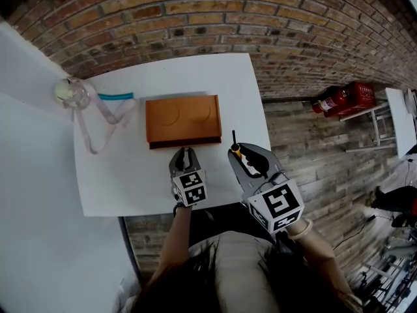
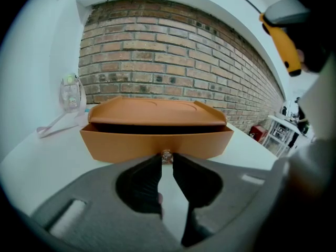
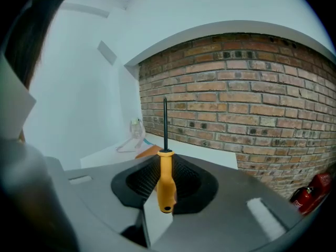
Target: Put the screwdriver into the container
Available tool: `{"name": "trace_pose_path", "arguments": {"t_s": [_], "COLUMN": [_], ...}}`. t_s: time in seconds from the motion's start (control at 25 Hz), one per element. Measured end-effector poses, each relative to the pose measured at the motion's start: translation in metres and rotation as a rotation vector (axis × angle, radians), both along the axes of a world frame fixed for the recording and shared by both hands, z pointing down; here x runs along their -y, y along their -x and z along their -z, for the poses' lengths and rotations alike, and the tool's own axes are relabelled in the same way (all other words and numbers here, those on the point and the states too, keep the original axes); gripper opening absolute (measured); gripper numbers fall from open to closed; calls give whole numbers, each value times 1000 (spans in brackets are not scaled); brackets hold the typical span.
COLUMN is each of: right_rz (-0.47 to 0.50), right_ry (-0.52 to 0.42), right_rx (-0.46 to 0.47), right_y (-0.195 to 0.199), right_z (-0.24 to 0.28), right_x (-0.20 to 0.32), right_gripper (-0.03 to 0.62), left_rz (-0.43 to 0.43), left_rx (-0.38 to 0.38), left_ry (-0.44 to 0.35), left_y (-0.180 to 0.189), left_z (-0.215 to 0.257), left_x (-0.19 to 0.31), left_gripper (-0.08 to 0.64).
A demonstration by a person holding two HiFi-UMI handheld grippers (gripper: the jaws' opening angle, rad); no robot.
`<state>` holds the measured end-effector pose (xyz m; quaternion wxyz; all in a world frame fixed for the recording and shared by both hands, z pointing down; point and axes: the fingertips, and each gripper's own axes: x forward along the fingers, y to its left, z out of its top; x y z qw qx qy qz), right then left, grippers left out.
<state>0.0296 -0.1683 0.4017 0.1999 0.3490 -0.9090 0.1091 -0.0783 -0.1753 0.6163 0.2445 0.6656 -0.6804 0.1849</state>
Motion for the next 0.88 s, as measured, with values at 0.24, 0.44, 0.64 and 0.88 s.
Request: {"name": "trace_pose_path", "arguments": {"t_s": [0.24,0.44,0.64,0.88], "right_rz": [-5,-7,-14,-22], "right_ry": [11,20,31,39], "right_rx": [-6,-6,2,1], "right_y": [-1,-1,0,1], "right_z": [-6,-9,-10,-14], "right_x": [-7,-15,-22,-32], "right_gripper": [72,72,72,72], "left_rz": [-8,-21,-33,-44], "left_rx": [6,8,5,6], "left_ry": [12,10,23,27], "left_y": [-1,-4,-7,-9], "left_z": [-2,-1,-4,-4], "left_x": [-9,-18,-28,-40], "left_gripper": [66,66,66,66]}}
